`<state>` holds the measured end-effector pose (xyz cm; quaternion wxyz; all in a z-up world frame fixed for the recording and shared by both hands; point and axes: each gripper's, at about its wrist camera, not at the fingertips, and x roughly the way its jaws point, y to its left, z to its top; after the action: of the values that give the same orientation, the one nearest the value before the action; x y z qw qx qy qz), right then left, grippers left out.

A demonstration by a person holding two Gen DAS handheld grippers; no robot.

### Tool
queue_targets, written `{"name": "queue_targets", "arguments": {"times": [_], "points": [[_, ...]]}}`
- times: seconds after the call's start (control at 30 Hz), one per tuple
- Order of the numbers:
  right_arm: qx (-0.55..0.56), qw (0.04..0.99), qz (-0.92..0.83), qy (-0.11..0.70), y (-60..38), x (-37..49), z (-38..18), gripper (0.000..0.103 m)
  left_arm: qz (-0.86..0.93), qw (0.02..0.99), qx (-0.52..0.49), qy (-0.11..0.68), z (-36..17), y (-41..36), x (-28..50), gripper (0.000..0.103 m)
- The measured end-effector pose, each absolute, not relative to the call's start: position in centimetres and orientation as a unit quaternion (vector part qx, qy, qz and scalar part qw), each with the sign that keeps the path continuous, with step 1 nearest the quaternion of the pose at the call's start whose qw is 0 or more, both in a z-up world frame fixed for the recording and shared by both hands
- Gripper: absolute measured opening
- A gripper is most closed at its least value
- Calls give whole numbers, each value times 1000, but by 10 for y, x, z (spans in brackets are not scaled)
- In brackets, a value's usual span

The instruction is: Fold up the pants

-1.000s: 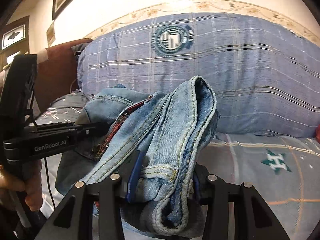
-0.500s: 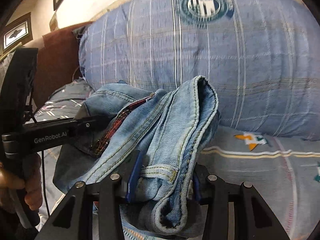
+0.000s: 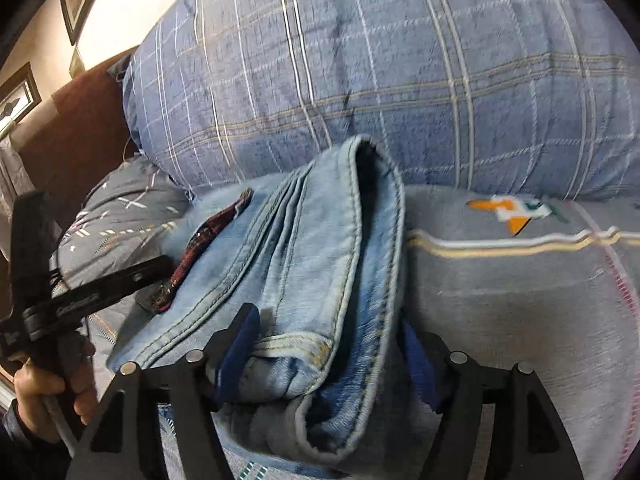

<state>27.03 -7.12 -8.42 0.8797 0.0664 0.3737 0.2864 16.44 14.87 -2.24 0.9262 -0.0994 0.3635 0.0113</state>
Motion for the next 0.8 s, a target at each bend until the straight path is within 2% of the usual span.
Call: {"name": "queue_targets", "arguments": {"times": [0.03, 0.2, 0.27, 0.37, 0.43, 0.5, 0.7, 0.8], "points": [[62, 886, 280, 364, -71, 266, -76, 75, 6, 929, -98, 358, -19, 147, 156, 74], [31, 913, 271, 304, -68, 240, -38, 80, -18, 932, -84, 353, -15, 133, 145, 75], [17, 910, 275, 310, -60, 237, -37, 81, -29, 930, -82, 358, -19, 126, 151, 75], [-31, 894, 244, 374, -43, 249, -69, 85, -34, 927, -77, 365, -27, 116, 155, 75], [25, 864, 266, 427, -47, 262, -94, 86, -32, 929, -66, 364, -29, 112, 154, 75], [63, 865, 260, 425, -59, 260, -88, 86, -29, 931, -55, 360, -27, 109, 149, 75], [10, 890, 249, 381, -65, 227, -54, 87, -2, 939, -66, 337, -10, 112, 125, 75], [8, 897, 244, 368, -74, 210, -43, 96, 13, 945, -50, 321, 5, 109, 105, 77]]}}
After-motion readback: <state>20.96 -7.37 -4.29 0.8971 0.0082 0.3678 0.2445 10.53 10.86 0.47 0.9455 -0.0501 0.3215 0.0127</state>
